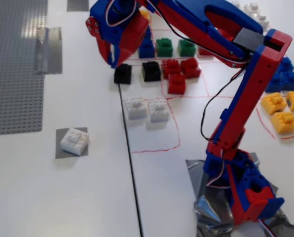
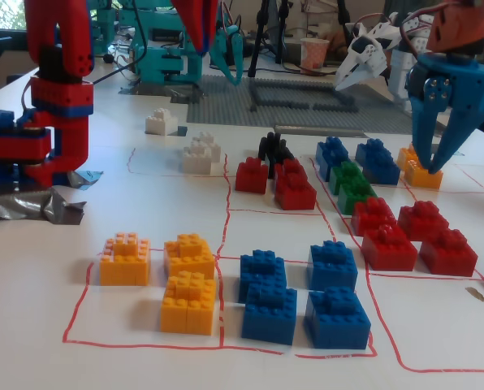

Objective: Grab the block and put it in the grey marker

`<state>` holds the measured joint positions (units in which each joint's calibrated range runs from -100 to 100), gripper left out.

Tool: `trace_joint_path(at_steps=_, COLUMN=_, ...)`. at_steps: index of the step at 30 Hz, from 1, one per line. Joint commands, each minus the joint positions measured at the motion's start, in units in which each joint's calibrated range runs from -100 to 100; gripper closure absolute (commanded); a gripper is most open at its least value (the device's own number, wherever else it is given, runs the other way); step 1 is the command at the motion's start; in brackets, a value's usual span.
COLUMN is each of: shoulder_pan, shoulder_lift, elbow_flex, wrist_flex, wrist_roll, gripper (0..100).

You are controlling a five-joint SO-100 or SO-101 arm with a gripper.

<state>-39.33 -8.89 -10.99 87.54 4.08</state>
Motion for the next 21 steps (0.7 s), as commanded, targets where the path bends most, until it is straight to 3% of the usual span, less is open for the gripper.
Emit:
trace_joint_path(at_steps=1, shoulder_pan=3.12, shoulder_lift=-5.97, elbow_flex=-2.00, wrist_flex=2.07, wrist_roll=-0.83, gripper=100)
trace_joint_path(at_steps=21, shoulder_pan=23.53, shoulder_lift=-14.46, elbow_flex=6.72, wrist_flex=1.83, wrist_roll=-1.51, gripper=100)
